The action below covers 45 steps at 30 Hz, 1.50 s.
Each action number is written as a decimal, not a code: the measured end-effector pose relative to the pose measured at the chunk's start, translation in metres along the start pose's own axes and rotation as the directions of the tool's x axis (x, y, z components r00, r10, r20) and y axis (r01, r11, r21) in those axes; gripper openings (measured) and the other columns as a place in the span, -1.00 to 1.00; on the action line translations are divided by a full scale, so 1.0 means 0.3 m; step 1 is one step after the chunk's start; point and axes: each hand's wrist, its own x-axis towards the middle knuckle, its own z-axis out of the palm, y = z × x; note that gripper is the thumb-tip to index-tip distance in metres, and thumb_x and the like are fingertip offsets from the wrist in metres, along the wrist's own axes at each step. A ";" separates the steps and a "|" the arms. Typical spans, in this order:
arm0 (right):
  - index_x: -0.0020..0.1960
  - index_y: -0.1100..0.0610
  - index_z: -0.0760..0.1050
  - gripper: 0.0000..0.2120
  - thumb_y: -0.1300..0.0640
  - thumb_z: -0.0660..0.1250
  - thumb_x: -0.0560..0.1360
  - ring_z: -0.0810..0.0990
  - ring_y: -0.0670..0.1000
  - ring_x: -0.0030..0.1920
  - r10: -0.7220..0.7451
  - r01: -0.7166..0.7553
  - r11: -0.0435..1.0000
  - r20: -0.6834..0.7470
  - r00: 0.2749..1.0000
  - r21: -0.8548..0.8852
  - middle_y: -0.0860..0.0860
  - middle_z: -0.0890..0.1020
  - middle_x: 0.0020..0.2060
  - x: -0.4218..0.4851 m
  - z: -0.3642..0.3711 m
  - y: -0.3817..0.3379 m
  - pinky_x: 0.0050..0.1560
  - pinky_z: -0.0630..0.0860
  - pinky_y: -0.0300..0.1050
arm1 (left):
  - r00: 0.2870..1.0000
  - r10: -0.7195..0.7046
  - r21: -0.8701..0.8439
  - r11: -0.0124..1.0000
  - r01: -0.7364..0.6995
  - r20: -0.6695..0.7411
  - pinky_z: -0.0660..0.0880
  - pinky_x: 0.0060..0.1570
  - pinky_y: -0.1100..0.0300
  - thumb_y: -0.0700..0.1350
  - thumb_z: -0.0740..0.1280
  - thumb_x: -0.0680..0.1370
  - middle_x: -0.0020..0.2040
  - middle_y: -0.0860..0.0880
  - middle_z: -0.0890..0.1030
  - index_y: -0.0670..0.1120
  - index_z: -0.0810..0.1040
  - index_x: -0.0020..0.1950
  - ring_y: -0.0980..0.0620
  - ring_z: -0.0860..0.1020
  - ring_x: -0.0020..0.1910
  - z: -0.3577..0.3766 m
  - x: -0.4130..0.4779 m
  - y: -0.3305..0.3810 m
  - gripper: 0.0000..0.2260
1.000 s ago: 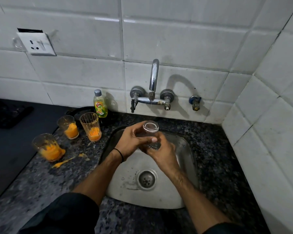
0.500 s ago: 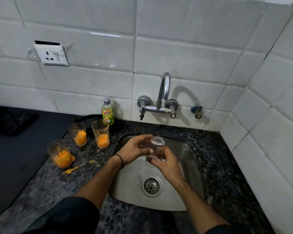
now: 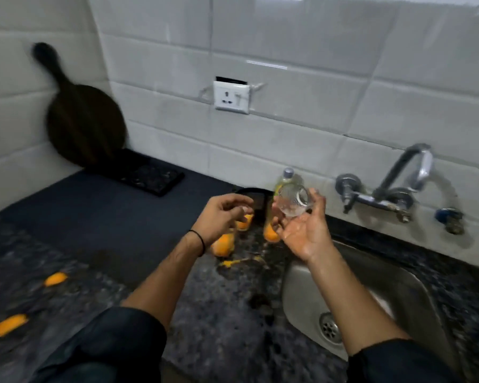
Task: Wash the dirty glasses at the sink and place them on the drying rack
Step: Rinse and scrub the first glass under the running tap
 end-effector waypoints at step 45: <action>0.19 0.06 0.56 -0.46 -0.02 0.64 0.28 0.64 -0.02 0.06 -0.003 0.424 0.140 0.428 0.904 -0.895 0.02 0.66 0.07 1.591 0.808 0.781 0.03 0.53 -0.23 | 0.783 -0.359 0.680 0.391 0.620 -0.508 -0.29 0.45 -0.31 0.36 -0.04 0.60 0.62 0.08 -0.26 0.25 -0.31 0.58 -0.06 -0.30 0.59 -1.087 0.645 -0.846 -0.34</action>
